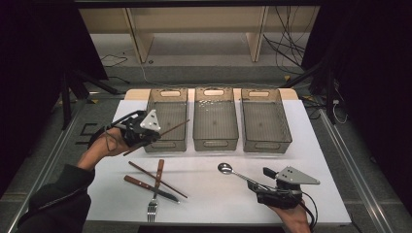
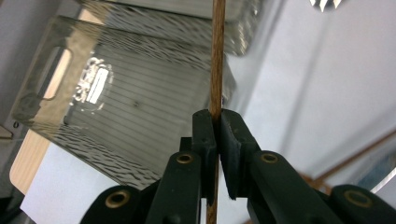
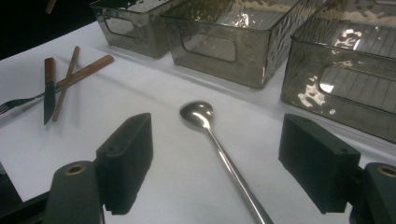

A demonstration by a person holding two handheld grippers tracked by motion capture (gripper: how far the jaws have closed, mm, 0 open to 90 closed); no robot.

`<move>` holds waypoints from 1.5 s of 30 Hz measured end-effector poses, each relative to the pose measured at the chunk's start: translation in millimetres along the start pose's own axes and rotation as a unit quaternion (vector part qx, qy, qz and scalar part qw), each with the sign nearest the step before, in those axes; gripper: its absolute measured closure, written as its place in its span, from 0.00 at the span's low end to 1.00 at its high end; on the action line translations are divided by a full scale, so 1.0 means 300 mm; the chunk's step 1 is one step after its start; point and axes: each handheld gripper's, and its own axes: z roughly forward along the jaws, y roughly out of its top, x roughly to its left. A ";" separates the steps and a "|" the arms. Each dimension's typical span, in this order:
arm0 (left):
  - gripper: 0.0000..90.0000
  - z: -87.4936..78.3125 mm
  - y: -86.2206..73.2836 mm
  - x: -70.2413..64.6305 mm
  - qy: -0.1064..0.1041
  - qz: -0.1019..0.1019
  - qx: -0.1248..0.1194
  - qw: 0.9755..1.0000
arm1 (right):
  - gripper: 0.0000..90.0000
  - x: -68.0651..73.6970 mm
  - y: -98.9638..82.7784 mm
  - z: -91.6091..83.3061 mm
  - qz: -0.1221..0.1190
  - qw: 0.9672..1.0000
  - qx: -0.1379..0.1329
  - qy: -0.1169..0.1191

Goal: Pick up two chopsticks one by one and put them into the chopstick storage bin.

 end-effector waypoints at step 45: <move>0.93 0.119 0.095 0.291 0.068 -0.254 -0.085 0.961 | 0.30 0.000 0.000 -0.002 0.000 1.000 -0.001 0.005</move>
